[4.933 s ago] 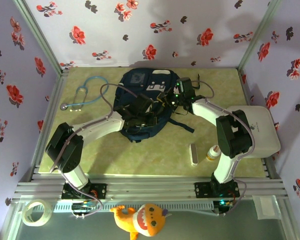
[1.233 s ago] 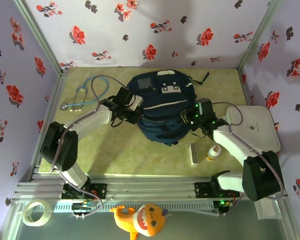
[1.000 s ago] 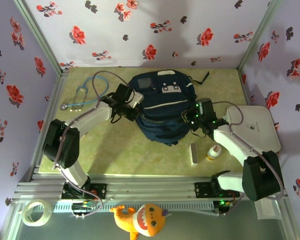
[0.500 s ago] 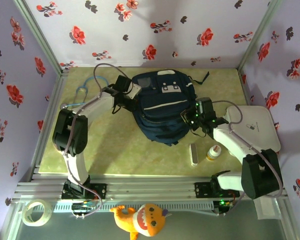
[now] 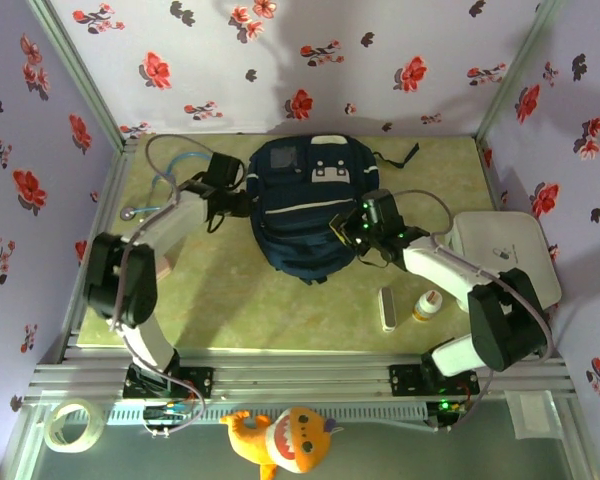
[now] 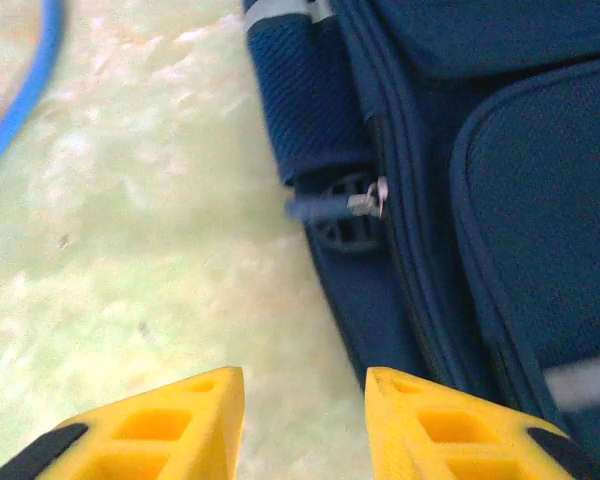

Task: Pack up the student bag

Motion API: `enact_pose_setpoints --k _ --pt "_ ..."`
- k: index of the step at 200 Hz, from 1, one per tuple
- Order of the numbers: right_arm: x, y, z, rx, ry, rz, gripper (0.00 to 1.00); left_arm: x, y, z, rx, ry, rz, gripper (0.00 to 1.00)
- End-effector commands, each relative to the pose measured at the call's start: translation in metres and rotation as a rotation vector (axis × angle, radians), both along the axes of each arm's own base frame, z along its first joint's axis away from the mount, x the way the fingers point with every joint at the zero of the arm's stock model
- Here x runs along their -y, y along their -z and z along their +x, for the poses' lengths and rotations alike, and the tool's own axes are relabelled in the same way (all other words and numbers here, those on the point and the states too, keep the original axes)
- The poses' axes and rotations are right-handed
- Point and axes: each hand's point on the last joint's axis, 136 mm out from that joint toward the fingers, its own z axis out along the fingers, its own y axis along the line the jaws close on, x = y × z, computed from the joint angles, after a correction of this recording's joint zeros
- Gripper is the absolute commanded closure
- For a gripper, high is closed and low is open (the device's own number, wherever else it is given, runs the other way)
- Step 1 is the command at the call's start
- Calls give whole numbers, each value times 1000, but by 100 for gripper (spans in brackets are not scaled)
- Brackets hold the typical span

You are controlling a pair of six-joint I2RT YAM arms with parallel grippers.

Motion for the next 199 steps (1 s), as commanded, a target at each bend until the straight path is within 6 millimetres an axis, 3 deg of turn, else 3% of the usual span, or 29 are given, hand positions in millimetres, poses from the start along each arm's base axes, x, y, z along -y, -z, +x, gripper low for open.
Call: enact_pose_setpoints --k 1,26,74,141,176,199 --pt "4 -29 10 125 30 9 59 -28 -17 -13 57 -139 -43 60" --pt "22 -39 4 152 38 -113 42 -54 -25 -37 74 -227 -73 49" --pt "43 -47 2 190 41 -208 28 -109 -37 -72 86 -441 -107 24" --pt "52 -61 4 245 37 -280 18 -198 9 -114 -38 -756 -50 4" --pt "50 -57 5 239 30 -278 17 -233 32 -121 -123 -909 -129 2" --pt "48 -57 6 236 23 -267 17 -267 42 -133 -145 -1054 -145 2"
